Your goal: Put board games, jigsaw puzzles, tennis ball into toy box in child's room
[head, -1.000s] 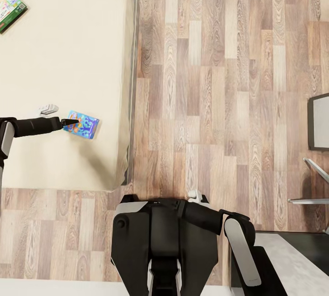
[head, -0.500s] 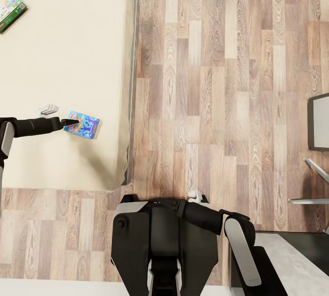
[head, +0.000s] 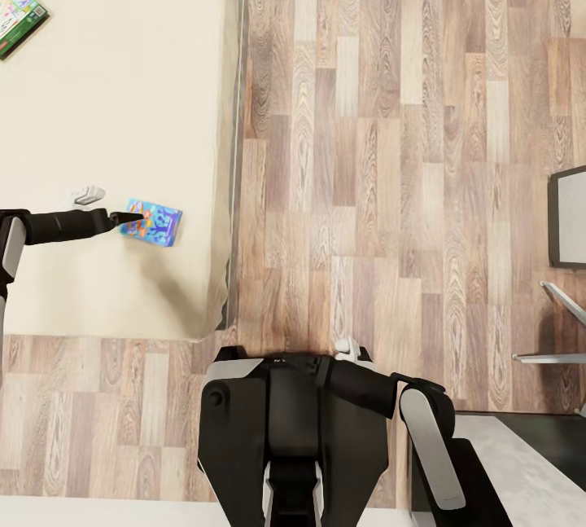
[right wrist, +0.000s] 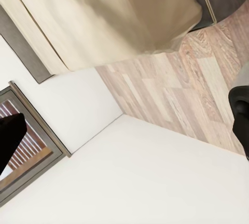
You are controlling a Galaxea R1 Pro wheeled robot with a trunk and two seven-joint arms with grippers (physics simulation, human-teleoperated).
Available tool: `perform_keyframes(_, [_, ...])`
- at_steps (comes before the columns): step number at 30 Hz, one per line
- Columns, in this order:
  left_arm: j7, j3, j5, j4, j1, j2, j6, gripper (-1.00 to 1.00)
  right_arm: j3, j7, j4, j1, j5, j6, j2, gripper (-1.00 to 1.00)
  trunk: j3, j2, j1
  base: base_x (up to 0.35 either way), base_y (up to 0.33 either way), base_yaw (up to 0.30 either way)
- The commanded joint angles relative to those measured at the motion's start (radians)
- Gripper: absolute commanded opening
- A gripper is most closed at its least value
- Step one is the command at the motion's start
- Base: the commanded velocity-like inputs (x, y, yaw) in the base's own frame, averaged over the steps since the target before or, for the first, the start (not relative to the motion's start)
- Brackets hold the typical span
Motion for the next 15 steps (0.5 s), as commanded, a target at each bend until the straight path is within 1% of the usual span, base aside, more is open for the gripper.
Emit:
perform_keyframes(1, [-0.016, 0.003, -0.005, 0.0, 0.0, -0.001, 0.009, 1.0, -0.001, 0.009, 0.0, 0.0, 0.009, 0.004, 0.0, 1.0, -0.001, -0.002, 0.001, 0.0, 0.0, 0.0])
perform_keyframes(7, [-0.033, 0.002, -0.006, 0.0, 0.0, -0.001, 0.012, 1.0, -0.002, 0.009, 0.0, 0.0, 0.009, 0.004, -0.001, 1.0, -0.001, -0.002, 0.001, 0.0, 0.0, 0.0])
perform_keyframes(15, [-0.036, 0.003, -0.005, 0.0, 0.0, -0.001, 0.014, 1.0, -0.002, 0.009, 0.0, 0.0, 0.009, 0.003, -0.001, 1.0, -0.001, -0.002, 0.001, 0.0, 0.0, 0.0])
